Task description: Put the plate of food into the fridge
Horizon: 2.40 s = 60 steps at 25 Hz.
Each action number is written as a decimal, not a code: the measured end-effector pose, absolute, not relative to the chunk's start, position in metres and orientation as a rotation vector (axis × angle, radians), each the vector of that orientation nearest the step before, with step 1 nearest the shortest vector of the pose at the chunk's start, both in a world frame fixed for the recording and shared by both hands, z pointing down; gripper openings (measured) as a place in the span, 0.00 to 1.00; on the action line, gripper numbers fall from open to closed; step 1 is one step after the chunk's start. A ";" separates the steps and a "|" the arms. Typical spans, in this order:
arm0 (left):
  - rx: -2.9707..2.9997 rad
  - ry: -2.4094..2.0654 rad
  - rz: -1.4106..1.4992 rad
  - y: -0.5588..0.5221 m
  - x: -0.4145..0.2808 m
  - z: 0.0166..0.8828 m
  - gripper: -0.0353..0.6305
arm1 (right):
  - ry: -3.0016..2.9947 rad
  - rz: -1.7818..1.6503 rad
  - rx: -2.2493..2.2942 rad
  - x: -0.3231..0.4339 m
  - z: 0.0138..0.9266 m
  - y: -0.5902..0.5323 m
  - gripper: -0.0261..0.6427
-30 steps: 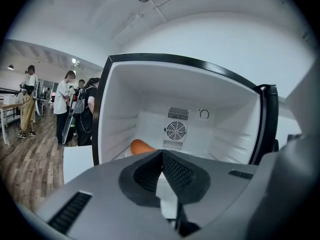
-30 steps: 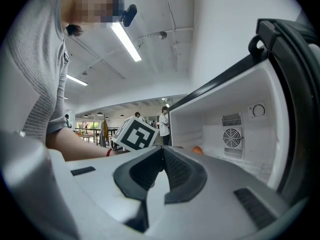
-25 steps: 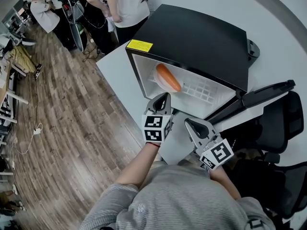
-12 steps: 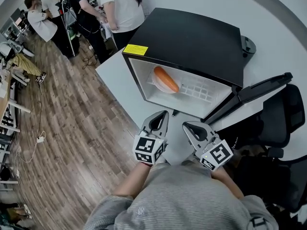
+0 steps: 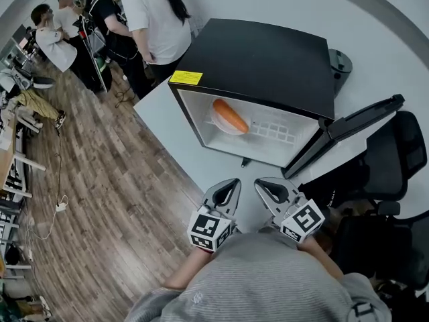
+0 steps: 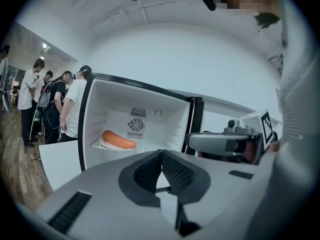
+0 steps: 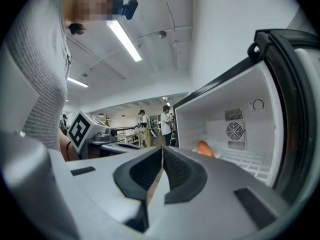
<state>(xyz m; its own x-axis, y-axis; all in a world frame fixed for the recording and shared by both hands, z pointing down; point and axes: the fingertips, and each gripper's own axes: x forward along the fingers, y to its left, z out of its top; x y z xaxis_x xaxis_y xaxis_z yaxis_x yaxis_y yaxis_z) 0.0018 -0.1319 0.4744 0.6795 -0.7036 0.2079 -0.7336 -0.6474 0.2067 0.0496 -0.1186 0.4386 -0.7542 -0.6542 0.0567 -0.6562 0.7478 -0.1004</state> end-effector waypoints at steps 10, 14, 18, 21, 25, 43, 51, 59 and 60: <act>2.637 -1.085 0.158 -0.122 0.012 0.474 0.07 | -2.907 0.178 1.122 0.054 0.439 -0.114 0.06; 2.639 -1.077 0.153 -0.124 0.014 0.473 0.07 | -2.907 0.170 1.122 0.053 0.439 -0.115 0.06; 2.636 -1.079 0.158 -0.125 0.014 0.473 0.07 | -2.905 0.158 1.122 0.055 0.437 -0.115 0.06; 2.631 -1.076 0.161 -0.125 0.015 0.474 0.07 | -2.898 0.149 1.127 0.056 0.437 -0.115 0.06; 2.627 -1.081 0.165 -0.125 0.015 0.476 0.07 | -2.889 0.136 1.121 0.055 0.438 -0.115 0.06; 2.629 -1.068 0.196 -0.124 0.020 0.480 0.07 | -2.854 0.129 1.113 0.058 0.445 -0.111 0.06; 2.636 -1.046 0.214 -0.123 0.024 0.481 0.07 | -2.851 0.133 1.123 0.060 0.444 -0.111 0.06; 2.638 -1.039 0.220 -0.127 0.026 0.482 0.07 | -2.850 0.136 1.125 0.060 0.444 -0.114 0.06; 2.637 -1.038 0.221 -0.127 0.026 0.482 0.07 | -2.850 0.138 1.125 0.060 0.445 -0.115 0.06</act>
<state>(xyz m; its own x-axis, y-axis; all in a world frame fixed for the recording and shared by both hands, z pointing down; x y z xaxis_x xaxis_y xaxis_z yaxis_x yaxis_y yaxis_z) 0.0261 -0.1272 0.4824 0.7272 -0.6398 0.2486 -0.6856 -0.6948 0.2175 0.0600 -0.1148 0.4447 -0.7285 -0.6774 0.1016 -0.6841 0.7272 -0.0561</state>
